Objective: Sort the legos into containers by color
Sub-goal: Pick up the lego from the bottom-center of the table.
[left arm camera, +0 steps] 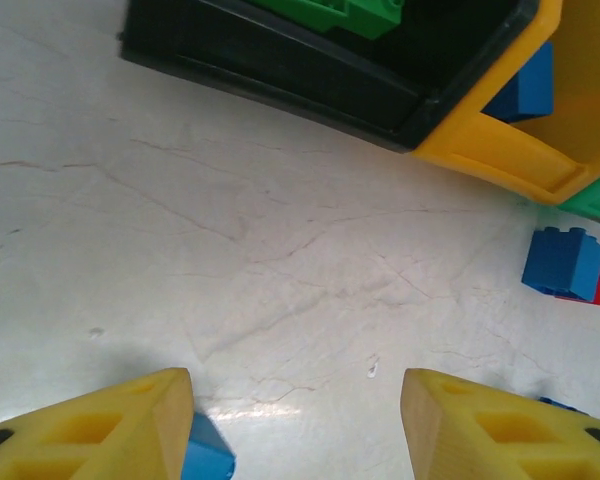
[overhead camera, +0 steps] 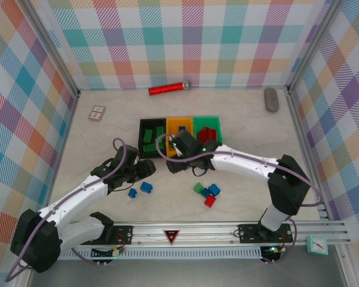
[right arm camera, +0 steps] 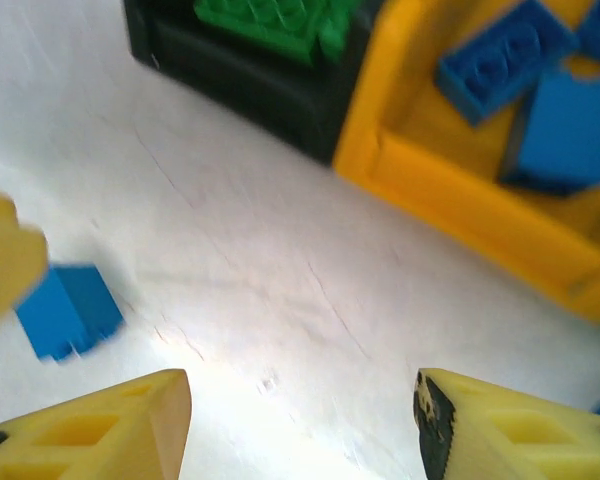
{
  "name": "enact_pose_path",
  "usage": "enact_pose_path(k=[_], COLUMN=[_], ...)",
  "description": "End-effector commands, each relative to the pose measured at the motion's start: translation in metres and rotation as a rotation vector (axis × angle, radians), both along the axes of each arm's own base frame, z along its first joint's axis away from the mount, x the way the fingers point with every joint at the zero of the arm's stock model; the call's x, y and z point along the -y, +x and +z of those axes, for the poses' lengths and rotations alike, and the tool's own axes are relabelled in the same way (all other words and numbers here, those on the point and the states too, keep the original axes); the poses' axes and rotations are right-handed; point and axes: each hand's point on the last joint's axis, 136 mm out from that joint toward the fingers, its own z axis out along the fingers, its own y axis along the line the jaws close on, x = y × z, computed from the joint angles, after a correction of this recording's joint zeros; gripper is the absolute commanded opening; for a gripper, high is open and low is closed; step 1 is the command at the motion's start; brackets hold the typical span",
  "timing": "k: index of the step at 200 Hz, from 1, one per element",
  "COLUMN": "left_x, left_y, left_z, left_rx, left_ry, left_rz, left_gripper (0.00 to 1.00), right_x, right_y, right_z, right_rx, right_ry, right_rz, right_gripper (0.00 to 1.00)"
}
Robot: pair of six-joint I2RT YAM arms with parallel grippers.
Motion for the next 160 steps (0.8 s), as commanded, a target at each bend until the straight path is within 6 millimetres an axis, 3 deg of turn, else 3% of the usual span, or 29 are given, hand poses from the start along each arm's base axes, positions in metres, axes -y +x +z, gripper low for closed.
enact_pose_path(k=[1, 62, 96, 131, 160], left_x=[0.020, 0.049, 0.055, 0.053, 0.047], left_y=[0.015, 0.030, 0.028, 0.025, 0.023], left_z=[0.008, 0.001, -0.003, -0.005, -0.003], left_rx=[0.059, 0.037, 0.033, 0.023, 0.032], left_ry=[-0.074, -0.100, -0.098, -0.083, -0.060], left_rz=[-0.052, -0.111, -0.117, -0.112, -0.102], left_gripper=[0.58, 0.59, 0.60, 0.60, 0.60], right_x=[0.020, 0.074, 0.082, 0.075, 0.077], right_y=[-0.017, -0.061, -0.074, -0.084, -0.075], right_z=[-0.008, -0.038, -0.043, -0.061, -0.078], right_rx=[-0.001, -0.065, -0.096, -0.163, -0.159], right_ry=[-0.001, -0.108, -0.105, -0.134, -0.225], right_rz=[-0.030, -0.031, -0.016, 0.029, 0.003], right_gripper=[0.61, 0.62, 0.64, 0.65, 0.65])
